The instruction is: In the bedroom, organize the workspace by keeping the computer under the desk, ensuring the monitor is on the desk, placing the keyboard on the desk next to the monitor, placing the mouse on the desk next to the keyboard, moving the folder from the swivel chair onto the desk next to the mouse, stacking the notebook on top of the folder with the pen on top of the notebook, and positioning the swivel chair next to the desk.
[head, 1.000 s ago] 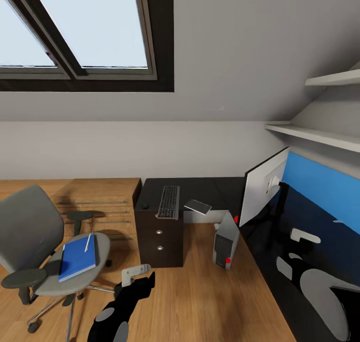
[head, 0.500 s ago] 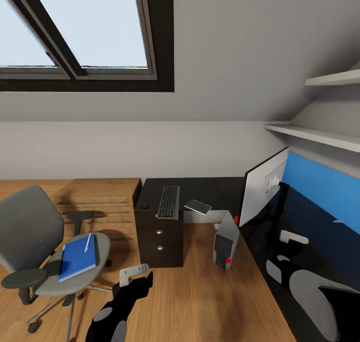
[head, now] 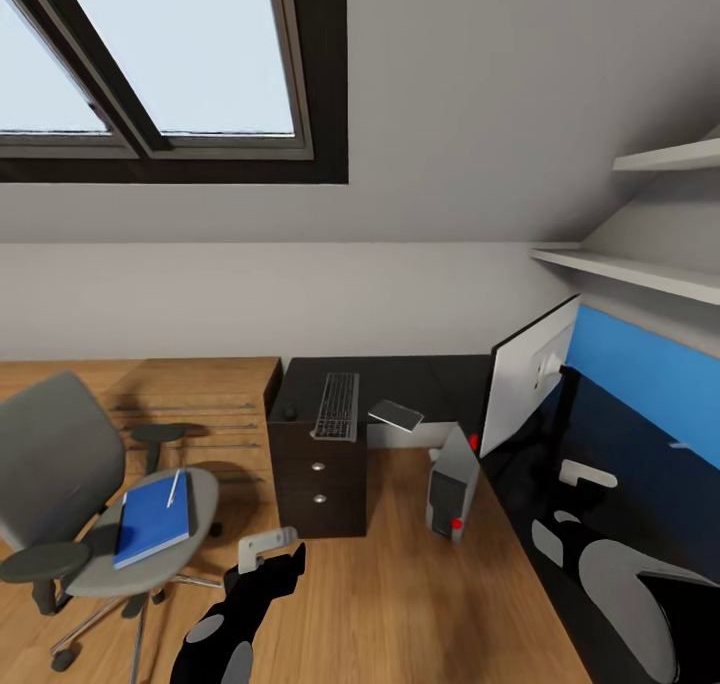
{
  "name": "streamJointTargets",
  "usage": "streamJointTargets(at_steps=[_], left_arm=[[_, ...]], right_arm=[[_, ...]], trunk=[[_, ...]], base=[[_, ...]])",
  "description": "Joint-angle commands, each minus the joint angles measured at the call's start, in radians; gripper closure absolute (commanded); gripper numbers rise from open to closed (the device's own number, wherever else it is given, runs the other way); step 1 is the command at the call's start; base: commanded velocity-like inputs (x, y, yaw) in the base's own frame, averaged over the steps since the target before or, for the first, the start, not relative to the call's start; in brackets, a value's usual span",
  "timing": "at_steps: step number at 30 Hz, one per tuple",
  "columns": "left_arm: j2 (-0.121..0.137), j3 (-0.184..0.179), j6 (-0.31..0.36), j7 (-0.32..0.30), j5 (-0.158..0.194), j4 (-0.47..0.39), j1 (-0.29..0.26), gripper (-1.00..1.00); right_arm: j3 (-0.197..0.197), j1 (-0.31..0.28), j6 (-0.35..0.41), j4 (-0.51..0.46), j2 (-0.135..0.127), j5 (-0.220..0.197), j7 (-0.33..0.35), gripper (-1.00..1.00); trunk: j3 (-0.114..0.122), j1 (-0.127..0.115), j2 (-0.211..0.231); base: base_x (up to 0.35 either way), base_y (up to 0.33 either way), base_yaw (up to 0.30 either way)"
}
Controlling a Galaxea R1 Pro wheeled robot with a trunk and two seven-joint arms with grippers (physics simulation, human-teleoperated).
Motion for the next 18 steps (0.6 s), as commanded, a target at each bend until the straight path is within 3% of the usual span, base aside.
streamJointTargets(at_steps=[1, 18], left_arm=[[0.000, -0.001, 0.003, 0.009, 0.011, -0.001, -0.001, -1.00], [0.000, -0.001, 0.004, 0.009, 0.011, -0.001, -0.001, -1.00]], right_arm=[[-0.007, -0.001, -0.008, 0.002, 0.000, -0.004, 0.005, -1.00], [-0.007, -0.001, -0.006, 0.002, -0.003, -0.004, 0.007, -1.00]], trunk=[[-0.002, 0.001, -0.001], [0.007, 0.001, -0.001]], base=[[0.274, 0.000, -0.043], [0.306, 0.001, -0.184]])
